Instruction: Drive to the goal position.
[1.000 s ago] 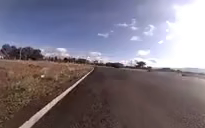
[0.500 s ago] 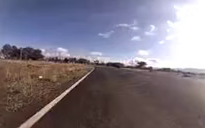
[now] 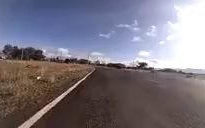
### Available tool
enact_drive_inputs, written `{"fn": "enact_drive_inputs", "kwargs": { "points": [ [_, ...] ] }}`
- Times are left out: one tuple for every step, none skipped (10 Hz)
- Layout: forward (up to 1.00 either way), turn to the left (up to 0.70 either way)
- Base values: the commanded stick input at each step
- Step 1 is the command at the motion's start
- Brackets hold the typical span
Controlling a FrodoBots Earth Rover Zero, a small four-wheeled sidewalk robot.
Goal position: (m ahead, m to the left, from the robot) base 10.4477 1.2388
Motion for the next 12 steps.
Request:
{"fn": "enact_drive_inputs", "kwargs": {
  "points": [
    [0.45, 0.0],
    [0.45, 0.0],
    [0.45, 0.0],
    [0.45, 0.0],
    [0.45, 0.0],
    [0.45, 0.0],
    [0.45, 0.0],
    [0.45, 0.0],
    [0.45, 0.0],
    [0.45, 0.0],
    [0.45, 0.0],
    [0.45, 0.0]
  ]
}}
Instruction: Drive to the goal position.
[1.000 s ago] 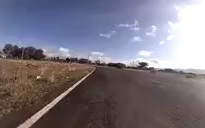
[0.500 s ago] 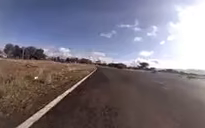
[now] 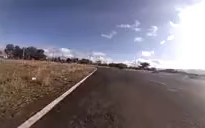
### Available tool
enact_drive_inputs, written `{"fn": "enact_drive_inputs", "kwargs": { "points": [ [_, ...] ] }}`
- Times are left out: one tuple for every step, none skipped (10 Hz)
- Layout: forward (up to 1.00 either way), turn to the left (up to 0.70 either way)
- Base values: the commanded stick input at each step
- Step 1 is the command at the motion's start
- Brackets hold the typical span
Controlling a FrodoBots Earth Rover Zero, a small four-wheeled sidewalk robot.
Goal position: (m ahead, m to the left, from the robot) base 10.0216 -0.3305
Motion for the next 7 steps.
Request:
{"fn": "enact_drive_inputs", "kwargs": {
  "points": [
    [0.45, 0.0],
    [0.45, 0.0],
    [0.45, 0.0],
    [0.45, 0.0],
    [0.45, 0.0],
    [0.45, 0.0],
    [0.45, 0.0]
  ]
}}
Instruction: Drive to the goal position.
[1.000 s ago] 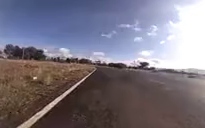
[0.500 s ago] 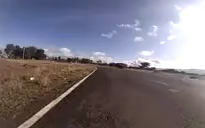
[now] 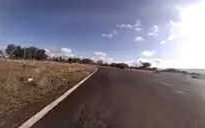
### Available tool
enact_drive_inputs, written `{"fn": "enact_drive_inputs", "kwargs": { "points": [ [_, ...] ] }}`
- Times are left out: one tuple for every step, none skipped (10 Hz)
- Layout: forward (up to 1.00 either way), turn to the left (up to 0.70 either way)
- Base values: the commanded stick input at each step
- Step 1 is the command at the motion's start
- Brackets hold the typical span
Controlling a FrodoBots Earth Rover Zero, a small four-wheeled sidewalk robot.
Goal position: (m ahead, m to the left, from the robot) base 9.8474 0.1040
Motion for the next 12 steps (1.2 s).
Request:
{"fn": "enact_drive_inputs", "kwargs": {
  "points": [
    [0.45, 0.0],
    [0.45, 0.0],
    [0.45, 0.0],
    [0.45, 0.0],
    [0.45, 0.0],
    [0.45, 0.0],
    [0.45, 0.0],
    [0.45, 0.0],
    [0.45, 0.0],
    [0.45, 0.0],
    [0.45, 0.0],
    [0.45, 0.0]
  ]
}}
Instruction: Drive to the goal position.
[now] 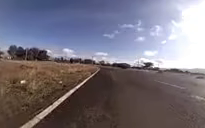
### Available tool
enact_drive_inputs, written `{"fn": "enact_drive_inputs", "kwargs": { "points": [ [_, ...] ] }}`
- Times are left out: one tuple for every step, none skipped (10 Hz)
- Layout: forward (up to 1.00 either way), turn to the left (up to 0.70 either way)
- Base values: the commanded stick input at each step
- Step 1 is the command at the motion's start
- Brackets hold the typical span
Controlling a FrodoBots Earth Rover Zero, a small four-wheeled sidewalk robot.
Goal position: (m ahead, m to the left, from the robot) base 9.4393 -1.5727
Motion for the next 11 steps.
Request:
{"fn": "enact_drive_inputs", "kwargs": {
  "points": [
    [0.45, 0.0],
    [0.45, 0.0],
    [0.45, 0.0],
    [0.45, 0.0],
    [0.45, 0.0],
    [0.45, 0.0],
    [0.45, 0.0],
    [0.45, 0.0],
    [0.45, 0.0],
    [0.45, 0.0],
    [0.45, 0.0]
  ]
}}
